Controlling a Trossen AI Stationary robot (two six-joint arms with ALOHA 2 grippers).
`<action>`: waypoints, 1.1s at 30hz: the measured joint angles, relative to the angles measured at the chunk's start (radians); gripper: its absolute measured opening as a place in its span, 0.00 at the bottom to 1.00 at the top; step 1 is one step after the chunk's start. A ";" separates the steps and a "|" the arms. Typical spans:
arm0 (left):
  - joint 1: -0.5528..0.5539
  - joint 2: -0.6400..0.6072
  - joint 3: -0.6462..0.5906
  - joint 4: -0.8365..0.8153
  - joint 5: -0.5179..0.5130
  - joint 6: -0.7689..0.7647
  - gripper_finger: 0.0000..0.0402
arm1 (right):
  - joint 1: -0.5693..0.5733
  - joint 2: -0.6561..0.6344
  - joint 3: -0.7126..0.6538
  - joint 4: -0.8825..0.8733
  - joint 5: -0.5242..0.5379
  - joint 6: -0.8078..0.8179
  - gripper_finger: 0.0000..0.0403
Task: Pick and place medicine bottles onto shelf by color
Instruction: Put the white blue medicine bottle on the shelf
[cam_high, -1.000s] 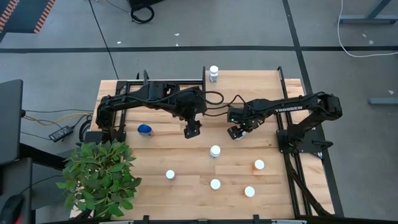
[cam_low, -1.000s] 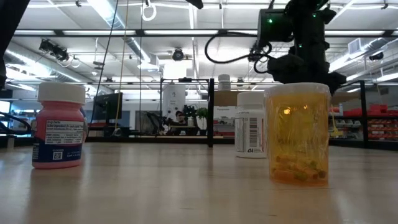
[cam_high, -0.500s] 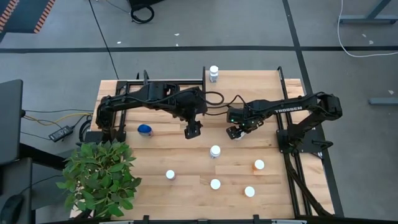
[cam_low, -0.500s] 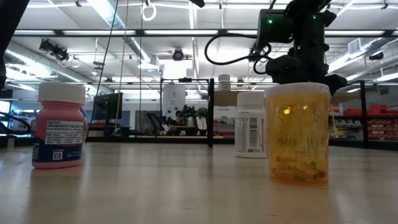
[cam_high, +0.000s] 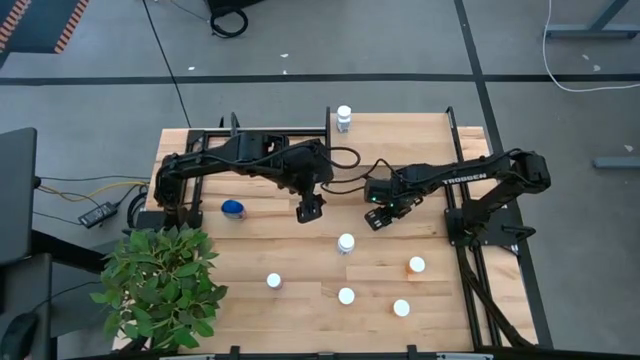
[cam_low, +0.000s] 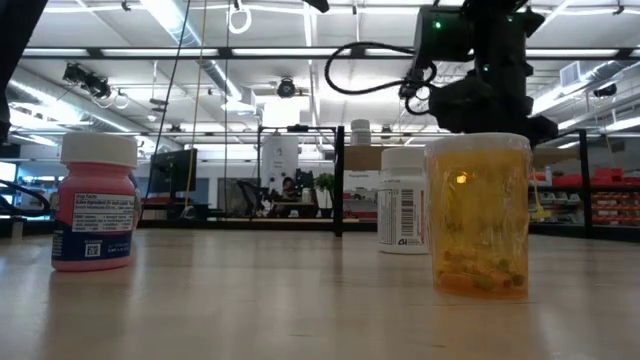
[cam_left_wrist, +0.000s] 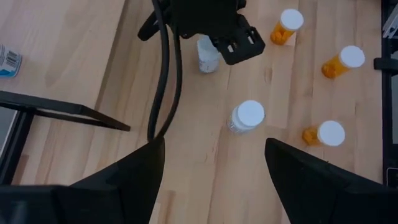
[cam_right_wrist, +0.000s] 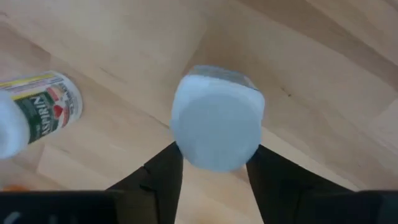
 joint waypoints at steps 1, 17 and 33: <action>0.005 -0.002 0.000 -0.005 -0.006 0.000 0.70 | 0.000 0.000 0.013 0.001 -0.004 -0.005 0.43; 0.139 -0.197 0.005 -0.002 -0.054 -0.032 0.70 | -0.058 -0.001 0.409 -0.158 0.085 -0.192 0.28; 0.120 -0.195 0.003 -0.012 -0.073 -0.004 0.70 | 0.180 0.000 0.233 -0.162 0.182 -0.633 0.67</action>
